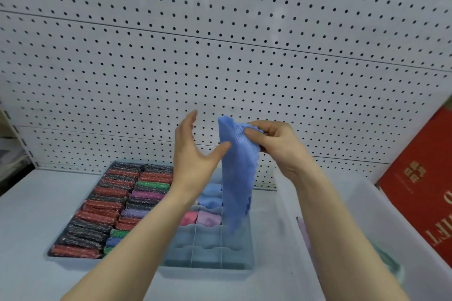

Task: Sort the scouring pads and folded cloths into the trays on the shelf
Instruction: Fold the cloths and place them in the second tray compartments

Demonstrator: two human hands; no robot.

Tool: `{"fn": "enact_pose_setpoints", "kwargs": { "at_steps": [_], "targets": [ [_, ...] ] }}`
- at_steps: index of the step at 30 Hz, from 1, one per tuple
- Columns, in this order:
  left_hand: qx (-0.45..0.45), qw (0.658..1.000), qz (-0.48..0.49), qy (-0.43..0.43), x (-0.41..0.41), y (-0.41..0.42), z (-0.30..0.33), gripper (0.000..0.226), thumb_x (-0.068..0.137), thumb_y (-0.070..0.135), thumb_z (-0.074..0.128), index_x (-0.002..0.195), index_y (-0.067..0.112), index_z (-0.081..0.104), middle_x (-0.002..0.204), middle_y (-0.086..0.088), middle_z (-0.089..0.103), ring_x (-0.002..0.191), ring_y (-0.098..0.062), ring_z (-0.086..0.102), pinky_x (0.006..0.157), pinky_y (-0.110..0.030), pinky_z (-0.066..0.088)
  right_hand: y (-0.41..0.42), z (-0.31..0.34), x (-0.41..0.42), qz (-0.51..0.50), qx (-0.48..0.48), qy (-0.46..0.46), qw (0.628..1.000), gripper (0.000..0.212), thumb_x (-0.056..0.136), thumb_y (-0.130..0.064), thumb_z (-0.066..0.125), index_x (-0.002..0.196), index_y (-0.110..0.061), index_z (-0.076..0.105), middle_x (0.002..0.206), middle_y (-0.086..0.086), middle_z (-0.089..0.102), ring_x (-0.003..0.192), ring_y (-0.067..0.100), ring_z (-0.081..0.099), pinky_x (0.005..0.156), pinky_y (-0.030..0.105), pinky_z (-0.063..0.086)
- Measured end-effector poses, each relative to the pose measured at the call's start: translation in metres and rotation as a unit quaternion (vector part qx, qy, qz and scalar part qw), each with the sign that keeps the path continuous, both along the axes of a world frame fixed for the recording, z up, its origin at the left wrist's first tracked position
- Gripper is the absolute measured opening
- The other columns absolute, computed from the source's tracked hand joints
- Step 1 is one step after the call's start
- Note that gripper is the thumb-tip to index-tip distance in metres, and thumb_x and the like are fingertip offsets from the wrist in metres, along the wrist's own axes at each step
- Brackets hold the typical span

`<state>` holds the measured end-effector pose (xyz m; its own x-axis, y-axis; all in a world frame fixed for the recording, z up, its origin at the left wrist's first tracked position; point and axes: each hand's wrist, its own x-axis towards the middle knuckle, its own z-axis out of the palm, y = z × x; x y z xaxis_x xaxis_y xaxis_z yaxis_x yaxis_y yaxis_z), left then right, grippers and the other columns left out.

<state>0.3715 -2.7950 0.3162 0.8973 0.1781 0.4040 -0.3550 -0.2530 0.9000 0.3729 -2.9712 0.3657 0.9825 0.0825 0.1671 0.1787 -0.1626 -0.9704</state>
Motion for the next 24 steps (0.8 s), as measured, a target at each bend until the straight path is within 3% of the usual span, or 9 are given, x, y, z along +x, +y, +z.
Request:
{"fn": "enact_pose_setpoints", "kwargs": {
  "at_steps": [2, 3, 6, 9, 13, 17, 19, 21, 24],
  "targets": [
    [-0.039, 0.983, -0.104, 0.149, 0.010, 0.005, 0.004, 0.087, 0.077, 0.032, 0.080, 0.148, 0.027, 0.029, 0.136, 0.014, 0.048, 0.129, -0.004, 0.044, 0.101, -0.022, 0.037, -0.007, 0.009, -0.003, 0.047, -0.022, 0.007, 0.999, 0.014, 0.094, -0.006, 0.060, 0.098, -0.004, 0.073, 0.082, 0.003, 0.072, 0.075, 0.014, 0.064, 0.075, 0.026, 0.052],
    [-0.056, 0.970, -0.157, 0.177, 0.012, 0.008, 0.007, 0.077, 0.080, 0.029, 0.078, 0.145, 0.023, 0.036, 0.131, 0.012, 0.056, 0.125, -0.007, 0.050, 0.096, -0.020, 0.041, -0.012, 0.013, -0.004, 0.063, -0.030, 0.010, 0.997, 0.014, 0.095, -0.007, 0.060, 0.100, -0.003, 0.073, 0.086, 0.007, 0.071, 0.078, 0.017, 0.064, 0.078, 0.029, 0.051],
    [-0.104, 0.957, -0.224, 0.152, 0.016, 0.011, 0.013, 0.033, 0.083, 0.013, 0.073, 0.115, 0.014, 0.066, 0.107, 0.004, 0.073, 0.104, -0.013, 0.067, 0.085, -0.021, 0.052, -0.023, 0.025, -0.009, 0.077, -0.050, 0.007, 0.996, 0.014, 0.094, -0.010, 0.062, 0.100, -0.007, 0.074, 0.090, 0.010, 0.071, 0.083, 0.019, 0.065, 0.080, 0.030, 0.052],
    [-0.159, 0.955, -0.216, 0.130, 0.014, 0.008, 0.020, 0.009, 0.087, 0.010, 0.067, 0.093, 0.014, 0.073, 0.089, 0.002, 0.076, 0.084, -0.013, 0.071, 0.077, -0.027, 0.058, -0.032, 0.026, -0.012, 0.033, -0.067, 0.001, 0.997, 0.011, 0.086, -0.006, 0.071, 0.096, -0.009, 0.074, 0.087, 0.004, 0.073, 0.080, 0.015, 0.067, 0.074, 0.025, 0.055],
    [-0.117, 0.972, -0.182, 0.092, 0.006, 0.004, 0.026, 0.034, 0.096, 0.024, 0.058, 0.083, -0.005, 0.069, 0.075, -0.011, 0.064, 0.069, -0.019, 0.057, 0.068, -0.035, 0.050, -0.038, 0.023, -0.020, -0.006, -0.109, -0.002, 0.994, 0.009, 0.079, -0.012, 0.079, 0.074, -0.009, 0.072, 0.068, 0.007, 0.065, 0.062, 0.017, 0.055, 0.058, 0.023, 0.048],
    [-0.095, 0.975, -0.186, 0.074, 0.010, 0.003, 0.026, 0.060, 0.096, 0.038, 0.057, 0.085, -0.020, 0.054, 0.077, -0.014, 0.053, 0.074, -0.020, 0.050, 0.083, -0.049, 0.054, -0.033, 0.024, -0.017, -0.092, -0.118, -0.006, 0.989, 0.014, 0.082, -0.014, 0.076, 0.074, -0.005, 0.068, 0.060, 0.004, 0.064, 0.051, 0.012, 0.053, 0.052, 0.024, 0.048],
    [-0.059, 0.980, -0.174, 0.076, 0.013, -0.002, 0.023, 0.070, 0.086, 0.054, 0.058, 0.081, -0.016, 0.052, 0.073, -0.014, 0.052, 0.070, -0.020, 0.049, 0.085, -0.056, 0.052, -0.023, 0.017, -0.006, -0.191, -0.210, -0.044, 0.958, 0.016, 0.080, -0.020, 0.073, 0.071, -0.008, 0.066, 0.058, 0.005, 0.064, 0.048, 0.016, 0.058, 0.054, 0.030, 0.053],
    [-0.058, 0.983, -0.155, 0.084, 0.016, -0.010, 0.020, 0.067, 0.081, 0.057, 0.057, 0.068, -0.007, 0.048, 0.063, -0.012, 0.042, 0.063, -0.021, 0.040, 0.078, -0.053, 0.054, -0.010, 0.012, -0.002, -0.233, -0.267, -0.069, 0.932, 0.018, 0.079, -0.024, 0.069, 0.068, -0.011, 0.064, 0.055, 0.004, 0.063, 0.053, 0.019, 0.065, 0.057, 0.033, 0.056],
    [-0.047, 0.986, -0.145, 0.074, 0.014, -0.020, 0.021, 0.055, 0.082, 0.056, 0.055, 0.061, 0.005, 0.049, 0.061, -0.015, 0.037, 0.062, -0.020, 0.036, 0.072, -0.053, 0.053, 0.007, 0.013, -0.005, -0.180, -0.152, -0.053, 0.970, 0.020, 0.084, -0.020, 0.068, 0.071, -0.004, 0.070, 0.065, 0.014, 0.070, 0.055, 0.018, 0.069, 0.053, 0.030, 0.056]
  ]
}}
